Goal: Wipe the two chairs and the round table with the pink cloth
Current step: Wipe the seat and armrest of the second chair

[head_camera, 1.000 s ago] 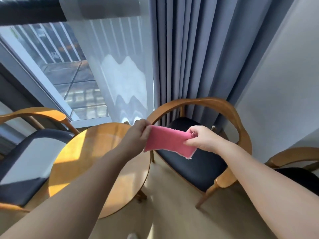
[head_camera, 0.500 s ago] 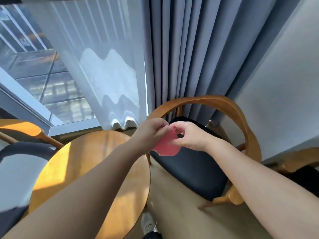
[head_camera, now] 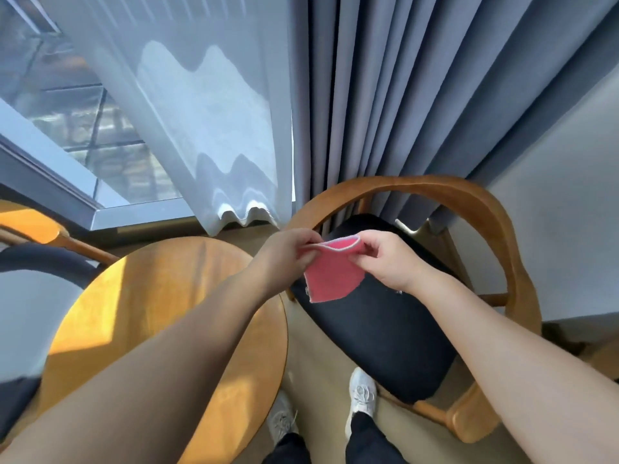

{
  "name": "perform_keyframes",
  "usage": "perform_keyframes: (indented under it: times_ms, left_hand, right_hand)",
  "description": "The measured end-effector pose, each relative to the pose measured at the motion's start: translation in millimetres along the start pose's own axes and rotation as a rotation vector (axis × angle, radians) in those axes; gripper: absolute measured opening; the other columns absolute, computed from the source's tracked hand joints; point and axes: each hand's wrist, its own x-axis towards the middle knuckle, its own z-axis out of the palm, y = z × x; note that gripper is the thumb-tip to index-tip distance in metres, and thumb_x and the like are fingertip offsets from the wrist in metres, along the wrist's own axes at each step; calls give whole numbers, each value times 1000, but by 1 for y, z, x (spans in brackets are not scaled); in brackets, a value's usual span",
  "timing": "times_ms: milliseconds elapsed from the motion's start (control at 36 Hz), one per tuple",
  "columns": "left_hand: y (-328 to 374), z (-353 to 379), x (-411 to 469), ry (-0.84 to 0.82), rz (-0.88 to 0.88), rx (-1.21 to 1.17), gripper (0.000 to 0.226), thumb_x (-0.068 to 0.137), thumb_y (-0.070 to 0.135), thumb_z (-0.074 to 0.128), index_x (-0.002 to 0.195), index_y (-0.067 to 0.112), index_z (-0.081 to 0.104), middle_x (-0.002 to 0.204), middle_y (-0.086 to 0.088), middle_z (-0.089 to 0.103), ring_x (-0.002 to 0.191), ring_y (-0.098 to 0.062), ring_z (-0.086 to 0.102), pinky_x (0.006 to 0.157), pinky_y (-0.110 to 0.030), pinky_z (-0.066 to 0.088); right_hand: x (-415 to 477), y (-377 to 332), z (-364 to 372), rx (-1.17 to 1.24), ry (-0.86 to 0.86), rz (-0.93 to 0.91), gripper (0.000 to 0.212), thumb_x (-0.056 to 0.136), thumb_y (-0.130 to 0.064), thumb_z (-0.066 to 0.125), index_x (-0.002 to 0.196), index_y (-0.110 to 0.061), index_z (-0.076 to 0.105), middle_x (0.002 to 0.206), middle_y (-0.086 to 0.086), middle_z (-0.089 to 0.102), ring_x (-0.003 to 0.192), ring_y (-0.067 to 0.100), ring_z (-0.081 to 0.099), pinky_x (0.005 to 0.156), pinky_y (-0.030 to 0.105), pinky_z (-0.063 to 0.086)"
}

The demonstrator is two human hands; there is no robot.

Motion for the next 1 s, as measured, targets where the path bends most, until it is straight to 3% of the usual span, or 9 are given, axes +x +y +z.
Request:
perform_keyframes:
  times_ms: [83, 278, 361, 444, 583, 667, 722, 833, 1000]
  left_hand:
    - [-9, 20, 14, 27, -55, 49, 13, 89, 16, 60, 92, 27, 67, 82, 17, 61, 77, 1, 55, 65, -11, 40]
    - [-38, 77, 19, -22, -110, 190, 12, 91, 23, 60, 100, 27, 67, 93, 13, 62, 87, -4, 57, 75, -18, 46]
    - [-48, 96, 20, -33, -178, 141, 15, 90, 23, 61, 103, 29, 65, 95, 15, 60, 89, -3, 56, 78, -17, 47]
    - [-57, 106, 28, -101, -220, 132, 19, 89, 23, 61, 107, 29, 61, 100, 13, 59, 93, -6, 55, 80, -22, 48]
    - [-72, 114, 46, -128, -239, 140, 18, 92, 18, 56, 107, 26, 62, 99, 12, 59, 92, -5, 55, 79, -20, 47]
    - [-90, 115, 67, -75, -236, 187, 15, 91, 16, 56, 101, 25, 63, 95, 10, 59, 87, -7, 56, 76, -25, 51]
    - [-103, 113, 83, -36, -242, 240, 14, 91, 16, 55, 101, 22, 63, 97, 7, 60, 88, -10, 57, 77, -32, 54]
    - [-128, 109, 108, 24, -206, 388, 26, 91, 16, 53, 114, 23, 63, 112, 7, 60, 102, -12, 57, 83, -33, 53]
    - [-159, 105, 145, 18, 6, 573, 22, 84, 7, 58, 103, 13, 68, 108, -4, 64, 100, -26, 59, 73, -36, 53]
  right_hand:
    - [11, 21, -4, -57, -47, 42, 10, 90, -16, 65, 88, -25, 68, 85, -1, 69, 82, 21, 66, 75, 44, 57]
    - [26, 79, 8, -333, -157, 29, 10, 93, -27, 62, 96, -26, 71, 88, -11, 66, 82, 7, 60, 77, 35, 54]
    - [35, 100, 14, -305, -126, 61, 12, 92, -22, 62, 97, -23, 73, 90, -9, 68, 86, 11, 61, 80, 36, 53]
    - [41, 115, 20, -302, -231, 137, 13, 94, -24, 58, 89, -24, 70, 78, -6, 65, 72, 13, 59, 71, 39, 53]
    - [60, 135, 23, -186, -249, 209, 16, 95, -26, 58, 82, -23, 66, 70, -5, 60, 63, 10, 52, 62, 32, 45]
    - [99, 161, 29, -148, -171, 289, 14, 93, -21, 57, 82, -20, 65, 76, -3, 62, 72, 16, 57, 64, 32, 47]
    - [129, 184, 34, -174, -120, 357, 9, 92, -21, 57, 95, -20, 65, 90, -2, 65, 86, 22, 61, 75, 35, 50]
    - [167, 220, 47, -346, -118, 483, 42, 95, -25, 56, 135, -12, 51, 131, 10, 58, 120, 30, 54, 95, 36, 44]
    - [169, 253, 80, -409, -140, 424, 34, 100, -20, 44, 132, -9, 52, 135, 11, 50, 116, 28, 53, 94, 35, 43]
